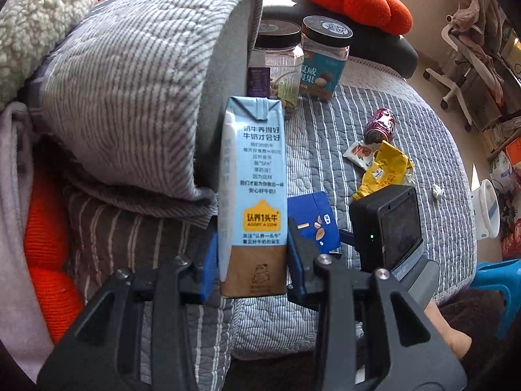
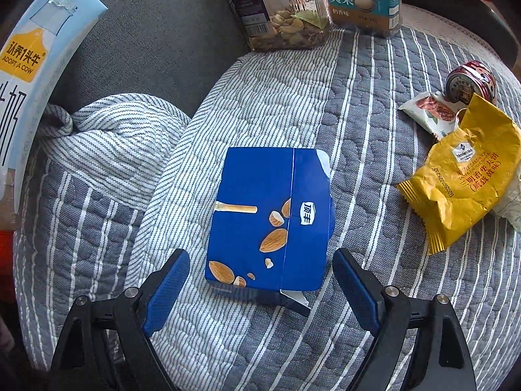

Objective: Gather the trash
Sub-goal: 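Grasp the blue snack box with the right tool while the left tool holds the carton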

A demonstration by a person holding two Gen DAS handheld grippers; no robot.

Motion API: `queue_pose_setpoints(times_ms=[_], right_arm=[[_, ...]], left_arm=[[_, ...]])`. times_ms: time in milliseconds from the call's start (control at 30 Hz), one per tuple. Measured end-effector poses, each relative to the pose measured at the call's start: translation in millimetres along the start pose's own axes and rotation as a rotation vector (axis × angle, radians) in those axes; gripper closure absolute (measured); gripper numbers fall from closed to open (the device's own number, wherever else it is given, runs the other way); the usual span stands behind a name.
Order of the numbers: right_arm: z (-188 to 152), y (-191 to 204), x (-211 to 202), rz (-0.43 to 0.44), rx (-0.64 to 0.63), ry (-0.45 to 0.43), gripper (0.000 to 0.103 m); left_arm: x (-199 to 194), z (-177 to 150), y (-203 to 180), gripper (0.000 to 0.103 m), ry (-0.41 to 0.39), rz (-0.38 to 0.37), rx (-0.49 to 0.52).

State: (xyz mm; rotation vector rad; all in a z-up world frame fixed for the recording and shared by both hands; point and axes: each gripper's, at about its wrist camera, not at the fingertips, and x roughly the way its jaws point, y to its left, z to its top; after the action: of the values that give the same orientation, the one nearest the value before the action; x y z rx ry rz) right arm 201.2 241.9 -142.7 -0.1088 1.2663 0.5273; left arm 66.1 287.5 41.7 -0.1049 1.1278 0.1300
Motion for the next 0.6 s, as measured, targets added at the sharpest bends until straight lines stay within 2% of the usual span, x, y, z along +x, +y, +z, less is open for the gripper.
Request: queue_pose_setpoints(times_ms=[33,100,167,400,600], right_arm=[[-0.2,1.6,3.2,-0.020,-0.008,-0.001,0.017],[-0.9,6.2,4.3,-0.071,-0.039,-0.019,0.031],[-1.3,7.1,3.0,-0.062,-0.048,-0.020,0.035],[-7.5,-12.6,-34.9,-0.091,-0.047,-0.056,0.035],[-12.3,-50.7,-91.9,-0.117,-0.020,-0.114,0.035]], left_arm=[[0.6,0.1,-0.7,0.064,0.001,0.001,0.001],[0.4,-0.6,-0.4,0.064,0.001,0.002,0.002],[0.1,-0.7,0.1,0.064,-0.001,0.003,0.003],[-1.7,1.1,-9.9,0.064,-0.016,0.002,0.025],[-0.8,6.9,-36.7,0.064,-0.034,-0.013,0.069]])
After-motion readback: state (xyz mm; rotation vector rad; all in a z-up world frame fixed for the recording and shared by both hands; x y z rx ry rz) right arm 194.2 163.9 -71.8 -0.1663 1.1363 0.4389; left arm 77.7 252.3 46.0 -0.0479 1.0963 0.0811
